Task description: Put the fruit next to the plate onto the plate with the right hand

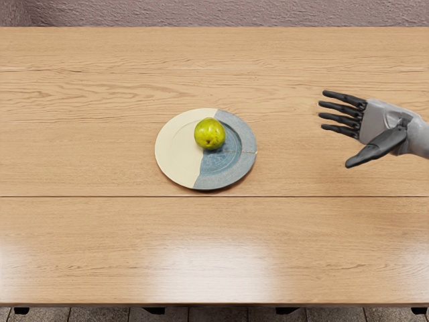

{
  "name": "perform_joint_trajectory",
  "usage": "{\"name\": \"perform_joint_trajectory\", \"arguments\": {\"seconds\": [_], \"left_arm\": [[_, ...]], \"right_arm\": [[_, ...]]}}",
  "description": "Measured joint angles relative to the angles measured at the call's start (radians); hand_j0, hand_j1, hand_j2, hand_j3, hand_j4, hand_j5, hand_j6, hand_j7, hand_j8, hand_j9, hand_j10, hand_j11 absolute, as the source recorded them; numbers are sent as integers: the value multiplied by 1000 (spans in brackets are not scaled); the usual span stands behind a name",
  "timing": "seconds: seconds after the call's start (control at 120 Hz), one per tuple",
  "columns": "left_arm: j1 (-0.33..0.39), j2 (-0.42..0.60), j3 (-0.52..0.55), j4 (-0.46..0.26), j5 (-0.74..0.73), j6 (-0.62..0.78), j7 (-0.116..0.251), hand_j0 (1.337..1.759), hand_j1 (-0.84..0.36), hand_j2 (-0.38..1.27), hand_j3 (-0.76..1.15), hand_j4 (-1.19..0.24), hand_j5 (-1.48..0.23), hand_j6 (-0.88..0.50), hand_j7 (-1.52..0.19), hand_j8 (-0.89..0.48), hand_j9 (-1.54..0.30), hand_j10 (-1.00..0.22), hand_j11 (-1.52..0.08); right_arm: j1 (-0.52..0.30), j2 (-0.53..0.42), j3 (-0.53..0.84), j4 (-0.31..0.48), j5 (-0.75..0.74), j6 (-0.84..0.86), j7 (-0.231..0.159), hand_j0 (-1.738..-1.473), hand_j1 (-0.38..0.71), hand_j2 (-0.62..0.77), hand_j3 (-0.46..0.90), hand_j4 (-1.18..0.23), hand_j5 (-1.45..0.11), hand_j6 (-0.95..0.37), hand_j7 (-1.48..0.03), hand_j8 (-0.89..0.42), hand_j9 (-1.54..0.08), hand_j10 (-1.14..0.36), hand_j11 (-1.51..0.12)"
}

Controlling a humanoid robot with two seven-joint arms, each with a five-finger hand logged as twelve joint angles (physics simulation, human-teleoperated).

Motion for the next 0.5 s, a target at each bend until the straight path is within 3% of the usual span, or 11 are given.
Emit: {"name": "perform_joint_trajectory", "arguments": {"seconds": [0.175, 0.5], "left_arm": [[3, 0, 0, 0, 0, 0, 0, 1658, 339, 2, 0, -9, -11, -9, -11, -9, -11, -8, -11], [3, 0, 1, 0, 0, 0, 0, 1658, 339, 2, 0, -9, -11, -9, -11, -9, -11, -9, -11]], "right_arm": [[-56, 1, 56, -18, 21, 1, 0, -1658, -318, -4, 0, -26, -35, -26, -35, -26, -35, -26, -35], [-71, 1, 90, -26, 37, 1, 0, -1658, -318, -4, 0, -25, -34, -25, -34, -25, -34, -25, -34]]}}
